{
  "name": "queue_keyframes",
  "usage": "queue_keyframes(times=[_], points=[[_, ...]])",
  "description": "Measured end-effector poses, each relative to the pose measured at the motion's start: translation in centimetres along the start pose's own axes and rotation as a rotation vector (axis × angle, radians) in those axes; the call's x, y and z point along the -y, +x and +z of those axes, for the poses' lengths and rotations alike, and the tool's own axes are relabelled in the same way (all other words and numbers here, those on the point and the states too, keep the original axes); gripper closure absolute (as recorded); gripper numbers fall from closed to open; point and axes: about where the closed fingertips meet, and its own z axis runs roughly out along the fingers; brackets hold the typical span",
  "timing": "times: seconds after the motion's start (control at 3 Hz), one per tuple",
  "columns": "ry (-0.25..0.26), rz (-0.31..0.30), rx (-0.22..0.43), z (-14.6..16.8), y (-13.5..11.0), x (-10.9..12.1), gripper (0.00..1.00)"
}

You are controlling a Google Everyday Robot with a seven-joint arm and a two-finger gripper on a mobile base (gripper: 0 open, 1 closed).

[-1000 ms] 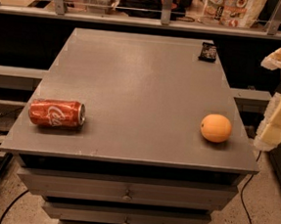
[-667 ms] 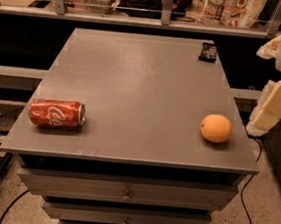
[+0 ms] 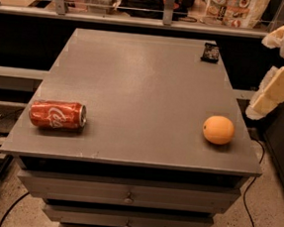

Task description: Move rxbar chocolate near coke can

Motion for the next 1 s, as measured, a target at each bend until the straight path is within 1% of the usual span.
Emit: queue_keyframes(times=[0.67, 1.0], points=[[0.005, 0.003, 0.004, 0.0, -0.1, 0.1, 0.00], [0.064, 0.049, 0.109, 1.4, -1.9, 3.5, 0.00]])
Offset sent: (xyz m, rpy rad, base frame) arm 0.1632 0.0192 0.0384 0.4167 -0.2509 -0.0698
